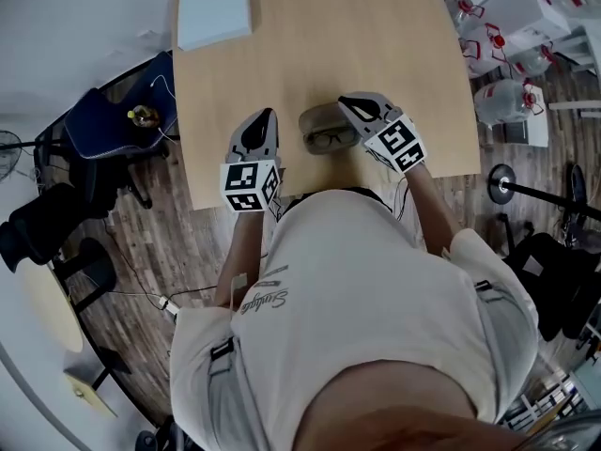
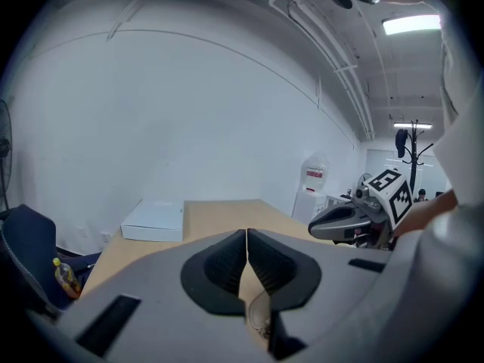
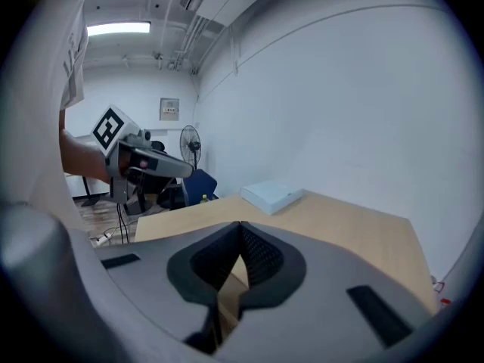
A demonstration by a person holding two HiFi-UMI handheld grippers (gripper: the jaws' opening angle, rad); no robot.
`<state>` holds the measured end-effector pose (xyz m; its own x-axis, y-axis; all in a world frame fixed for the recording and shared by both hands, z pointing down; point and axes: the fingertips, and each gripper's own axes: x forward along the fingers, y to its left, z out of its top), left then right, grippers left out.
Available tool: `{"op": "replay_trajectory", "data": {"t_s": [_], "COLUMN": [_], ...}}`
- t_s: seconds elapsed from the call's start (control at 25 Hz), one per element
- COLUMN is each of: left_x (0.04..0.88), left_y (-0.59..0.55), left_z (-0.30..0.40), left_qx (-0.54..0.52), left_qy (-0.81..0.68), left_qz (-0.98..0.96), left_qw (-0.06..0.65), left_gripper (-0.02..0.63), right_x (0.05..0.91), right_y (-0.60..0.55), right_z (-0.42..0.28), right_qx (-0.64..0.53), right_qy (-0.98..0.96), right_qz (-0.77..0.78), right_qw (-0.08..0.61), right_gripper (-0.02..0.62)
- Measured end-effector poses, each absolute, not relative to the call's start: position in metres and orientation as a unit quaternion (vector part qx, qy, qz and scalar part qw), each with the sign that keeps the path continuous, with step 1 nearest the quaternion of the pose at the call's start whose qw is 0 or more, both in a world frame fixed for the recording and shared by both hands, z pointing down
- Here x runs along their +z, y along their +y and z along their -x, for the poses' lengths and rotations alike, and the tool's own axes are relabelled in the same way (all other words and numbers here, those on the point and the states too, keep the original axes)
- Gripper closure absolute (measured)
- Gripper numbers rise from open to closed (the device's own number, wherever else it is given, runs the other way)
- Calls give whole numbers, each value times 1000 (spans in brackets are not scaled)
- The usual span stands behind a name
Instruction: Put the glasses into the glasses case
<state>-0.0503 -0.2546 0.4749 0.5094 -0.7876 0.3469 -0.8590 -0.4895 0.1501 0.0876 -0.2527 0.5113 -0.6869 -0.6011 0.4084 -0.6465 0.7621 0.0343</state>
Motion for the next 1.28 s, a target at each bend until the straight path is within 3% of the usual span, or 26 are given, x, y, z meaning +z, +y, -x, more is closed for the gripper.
{"op": "replay_trajectory", "data": {"t_s": [0.44,0.84,1.28], "left_x": [430,399,368], "left_y": [-261,-271,-285], "left_z": [44,50,39], "left_qx": [51,44,30], "left_qy": [-471,-476,-469], "left_qz": [-866,-871,-879], "left_qw": [159,113,80], "left_gripper": [589,589,589], "right_x": [445,393,352], "right_y": [-259,-258,-262], "right_z": [-109,-113,-129], "right_qx": [38,60,13], "right_qy": [-904,-909,-896], "right_qz": [-408,-411,-443], "right_qw": [121,32,19], "right_gripper": [598,600,600]}}
